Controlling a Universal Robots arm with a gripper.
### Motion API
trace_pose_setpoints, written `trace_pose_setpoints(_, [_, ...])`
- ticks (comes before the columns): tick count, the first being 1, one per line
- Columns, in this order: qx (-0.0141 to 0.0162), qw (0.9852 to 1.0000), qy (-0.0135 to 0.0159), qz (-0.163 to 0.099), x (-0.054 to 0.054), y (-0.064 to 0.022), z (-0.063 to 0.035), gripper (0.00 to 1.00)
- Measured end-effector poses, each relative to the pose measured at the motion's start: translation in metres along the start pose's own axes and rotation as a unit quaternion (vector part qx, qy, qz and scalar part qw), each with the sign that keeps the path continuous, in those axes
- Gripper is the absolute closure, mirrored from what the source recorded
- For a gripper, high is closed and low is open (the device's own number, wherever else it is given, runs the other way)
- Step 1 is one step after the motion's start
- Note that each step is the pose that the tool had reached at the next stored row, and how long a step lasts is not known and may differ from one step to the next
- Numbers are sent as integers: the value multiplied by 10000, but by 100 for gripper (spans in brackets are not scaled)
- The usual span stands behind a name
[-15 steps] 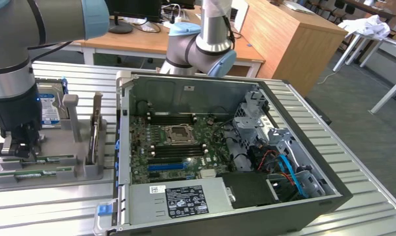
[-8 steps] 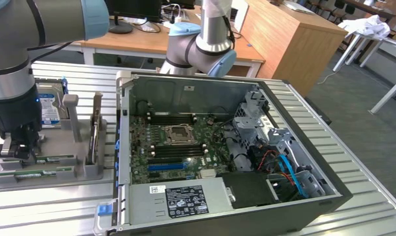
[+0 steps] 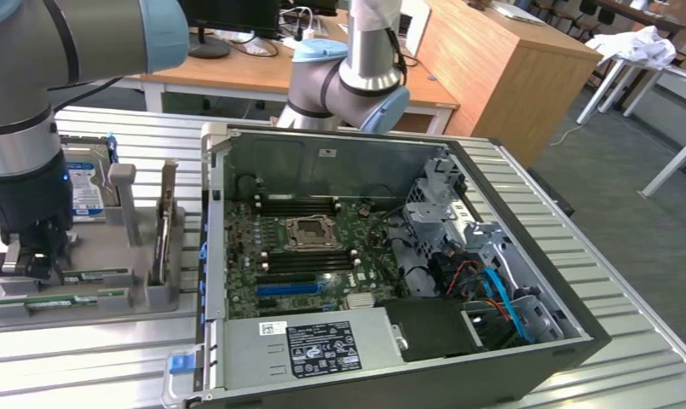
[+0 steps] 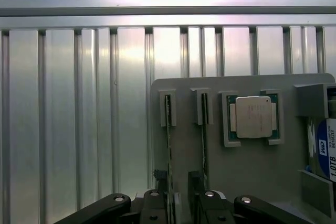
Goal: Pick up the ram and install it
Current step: 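Pick up the ram and move it above insertion slot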
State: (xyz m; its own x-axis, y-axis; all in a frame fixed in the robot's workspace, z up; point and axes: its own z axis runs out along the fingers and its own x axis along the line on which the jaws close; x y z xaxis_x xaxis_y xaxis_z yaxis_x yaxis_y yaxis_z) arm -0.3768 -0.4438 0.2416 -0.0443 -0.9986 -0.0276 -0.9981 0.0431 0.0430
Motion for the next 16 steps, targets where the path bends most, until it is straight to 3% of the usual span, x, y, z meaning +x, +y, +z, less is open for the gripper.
trace_pose_setpoints(16, [-7,9999,12,-163,3,-2,41,70])
